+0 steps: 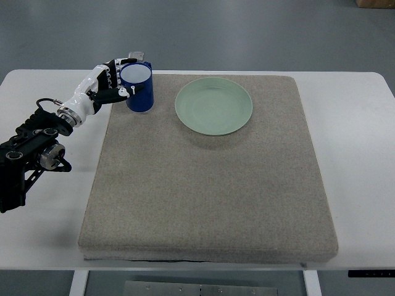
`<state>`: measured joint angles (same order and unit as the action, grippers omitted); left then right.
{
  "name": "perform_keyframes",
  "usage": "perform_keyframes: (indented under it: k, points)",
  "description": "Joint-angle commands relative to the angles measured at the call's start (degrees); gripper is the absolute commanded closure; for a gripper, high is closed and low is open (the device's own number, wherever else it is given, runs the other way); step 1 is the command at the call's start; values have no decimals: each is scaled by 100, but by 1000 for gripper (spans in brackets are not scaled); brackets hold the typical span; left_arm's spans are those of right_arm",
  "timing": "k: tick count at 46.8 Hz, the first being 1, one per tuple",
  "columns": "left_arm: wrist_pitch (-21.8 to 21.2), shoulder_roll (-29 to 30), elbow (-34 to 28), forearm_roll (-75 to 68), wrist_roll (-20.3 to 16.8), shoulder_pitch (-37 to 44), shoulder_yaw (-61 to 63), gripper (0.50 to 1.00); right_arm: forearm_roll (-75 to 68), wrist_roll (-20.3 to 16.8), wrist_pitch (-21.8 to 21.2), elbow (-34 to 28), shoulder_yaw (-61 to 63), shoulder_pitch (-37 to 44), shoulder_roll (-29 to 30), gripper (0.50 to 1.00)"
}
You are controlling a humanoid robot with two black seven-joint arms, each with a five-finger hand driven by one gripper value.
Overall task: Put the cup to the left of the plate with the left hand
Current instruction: 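Lower the mug onto the pad beside the plate and hold it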
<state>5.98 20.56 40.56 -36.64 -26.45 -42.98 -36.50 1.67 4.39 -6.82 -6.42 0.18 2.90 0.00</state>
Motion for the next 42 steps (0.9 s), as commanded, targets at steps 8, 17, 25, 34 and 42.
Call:
perform_keyframes:
  k: [8,17,25,34,42]
  points:
    - [-71,-43,-30,-19,8,0,38,829,0,0,-3,0,0,0,0,566]
    - [-106,-210,-223,8,8,0,38,823,0,0,-3,0,0,0,0,566]
    - [-334,-272,-311,17,0,0,38,812,0,0,5,0,0,0,0,566]
    - [-431,-281,-320,17,0,9,38,799,0,0,-3,0,0,0,0,566]
    - [-431,-307,-311,25,8,9,38,727,0,0,-3,0,0,0,0,566]
